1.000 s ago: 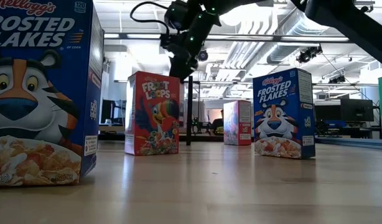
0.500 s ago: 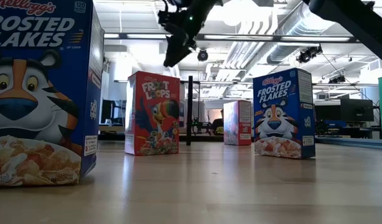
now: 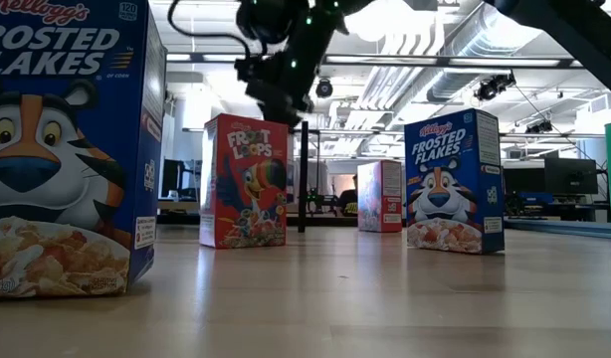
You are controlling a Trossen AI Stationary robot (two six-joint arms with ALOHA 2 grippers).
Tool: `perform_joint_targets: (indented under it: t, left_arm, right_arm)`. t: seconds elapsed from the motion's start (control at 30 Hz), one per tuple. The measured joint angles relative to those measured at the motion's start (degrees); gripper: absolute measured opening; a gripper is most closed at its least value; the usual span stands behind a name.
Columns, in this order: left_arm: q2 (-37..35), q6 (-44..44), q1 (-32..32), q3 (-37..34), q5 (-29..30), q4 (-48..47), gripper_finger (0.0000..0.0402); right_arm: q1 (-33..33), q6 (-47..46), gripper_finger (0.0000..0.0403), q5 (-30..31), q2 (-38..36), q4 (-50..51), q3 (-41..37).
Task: Stack cereal on shelf
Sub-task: Put the top blue cereal box on the shelf
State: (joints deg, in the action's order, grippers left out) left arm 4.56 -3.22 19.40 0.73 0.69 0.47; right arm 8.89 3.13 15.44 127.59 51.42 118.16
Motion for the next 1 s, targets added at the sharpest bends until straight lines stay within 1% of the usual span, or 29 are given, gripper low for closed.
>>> perform_joint_targets:
  t: [0.13,0.57,0.73,0.8,0.9,1.0]
  left_arm:
    - [0.0,0.0,0.02,0.0,0.0,0.02,0.0]
    - [0.0,0.0,0.02,0.0,0.0,0.02,0.0]
    - [0.0,0.0,0.02,-0.02,0.0,0.02,0.0]
    - [0.0,0.0,0.02,-0.01,0.0,0.0,0.0]
    - [0.0,0.0,0.02,-0.01,0.0,0.0,0.0]
    - [0.0,0.0,0.02,0.0,0.0,0.0,0.0]
  right_arm:
    - [1.13,-2.14,0.0007,1.0,0.02,-2.82,-2.89]
    - [3.11,-4.36,0.0008,5.04,0.7,-8.46,-2.85]
    - [2.49,-1.23,0.0008,3.16,0.78,-10.15,-1.52]
    - [1.62,0.67,0.0007,2.07,0.79,-9.79,0.75]
    - [0.23,2.24,0.0002,-2.49,0.7,-7.14,5.46]
    - [-1.68,6.42,0.0001,-5.22,0.46,-5.72,9.64]
